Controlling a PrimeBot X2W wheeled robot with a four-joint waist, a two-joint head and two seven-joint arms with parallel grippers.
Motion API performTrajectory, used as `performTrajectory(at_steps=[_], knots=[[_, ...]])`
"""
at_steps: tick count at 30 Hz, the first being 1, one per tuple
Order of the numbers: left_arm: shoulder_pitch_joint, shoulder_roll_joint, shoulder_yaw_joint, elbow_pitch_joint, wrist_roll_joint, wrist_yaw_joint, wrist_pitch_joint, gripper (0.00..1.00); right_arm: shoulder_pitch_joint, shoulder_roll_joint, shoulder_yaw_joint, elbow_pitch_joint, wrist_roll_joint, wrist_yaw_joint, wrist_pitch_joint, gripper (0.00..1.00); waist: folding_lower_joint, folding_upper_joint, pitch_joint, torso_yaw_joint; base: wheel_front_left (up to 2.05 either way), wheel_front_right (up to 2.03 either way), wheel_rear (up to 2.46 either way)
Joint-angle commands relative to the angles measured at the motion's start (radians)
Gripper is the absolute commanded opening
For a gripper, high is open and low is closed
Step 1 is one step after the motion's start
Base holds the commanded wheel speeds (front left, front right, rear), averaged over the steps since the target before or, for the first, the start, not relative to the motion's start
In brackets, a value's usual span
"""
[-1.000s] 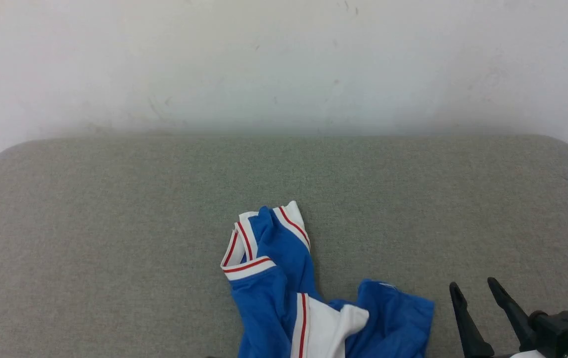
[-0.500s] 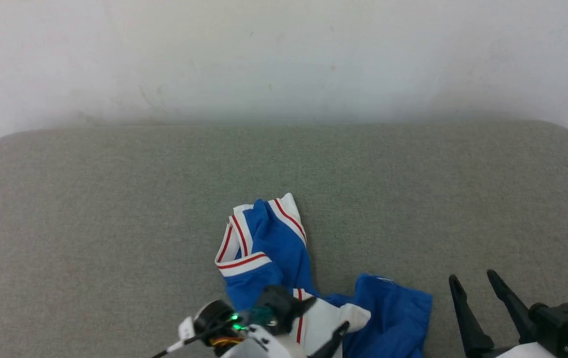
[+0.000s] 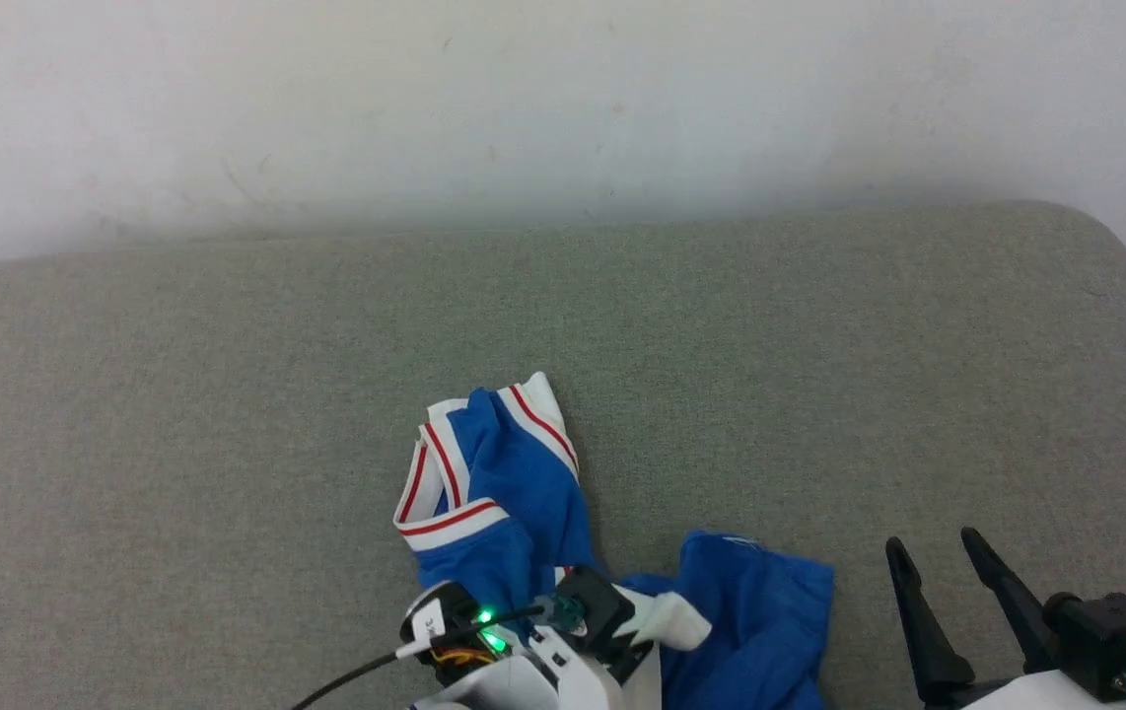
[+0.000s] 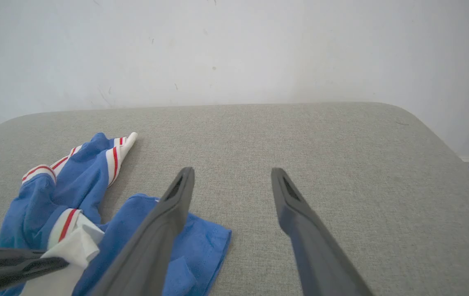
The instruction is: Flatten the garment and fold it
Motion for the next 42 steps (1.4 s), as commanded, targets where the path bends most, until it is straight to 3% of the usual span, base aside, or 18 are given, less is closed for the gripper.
performTrajectory(at_steps=[1,5,10,11,16,20,25,30,31,32,42], knots=[[-0.024,0.004,0.009,0.000,0.009,-0.001,-0.026,0.00,-0.016,0.003,0.001,0.005,0.008,-0.001,-0.007,1.00,-0.0001,0.0001,-0.002,0.002,0.00,0.00,0.00],[-0.039,0.025,0.076,-0.054,0.013,0.048,-0.097,0.00,-0.011,0.003,-0.005,0.017,0.015,-0.001,-0.011,1.00,-0.0001,0.0001,-0.015,0.015,0.00,0.00,0.00],[0.015,0.116,0.218,-0.171,-0.001,0.169,-0.110,0.00,-0.003,0.003,-0.006,0.027,0.024,-0.001,-0.016,1.00,-0.0001,0.0001,-0.025,0.035,0.00,0.00,0.00],[0.015,0.116,0.218,-0.171,-0.001,0.169,-0.110,0.00,-0.003,0.003,-0.006,0.027,0.024,-0.001,-0.016,1.00,-0.0001,0.0001,-0.025,0.035,0.00,0.00,0.00],[0.176,0.236,0.395,-0.249,-0.058,0.306,-0.078,0.00,-0.001,0.003,-0.005,0.028,0.029,-0.001,-0.023,1.00,-0.0001,0.0001,-0.022,0.053,0.00,0.00,0.00],[0.326,0.263,0.526,-0.233,-0.136,0.396,-0.093,0.00,-0.005,0.003,-0.001,0.032,0.031,-0.001,-0.025,1.00,-0.0001,0.0001,-0.017,0.063,0.00,0.00,0.00],[0.451,0.248,0.640,-0.115,-0.223,0.432,-0.168,0.00,-0.011,0.003,0.006,0.039,0.028,-0.001,-0.022,1.00,-0.0001,0.0001,-0.012,0.061,0.00,0.00,0.00],[0.499,0.217,0.683,-0.007,-0.270,0.445,-0.205,0.00,-0.014,0.003,0.007,0.046,0.026,-0.001,-0.015,1.00,-0.0001,0.0001,-0.011,0.053,0.00,0.00,0.00],[0.498,0.209,0.689,0.001,-0.277,0.442,-0.220,0.21,-0.014,0.003,0.005,0.047,0.026,-0.001,-0.015,1.00,-0.0001,0.0001,-0.012,0.053,0.00,0.00,0.00],[0.496,0.207,0.686,0.008,-0.272,0.438,-0.234,1.00,-0.014,0.003,0.004,0.048,0.027,-0.001,-0.015,1.00,-0.0001,0.0001,-0.012,0.053,0.00,0.00,0.00],[0.409,0.175,0.696,-0.052,-0.185,0.429,-0.516,1.00,-0.006,0.003,0.002,0.057,0.029,-0.001,0.002,1.00,-0.0001,0.0001,-0.066,0.062,0.00,0.00,0.00]])
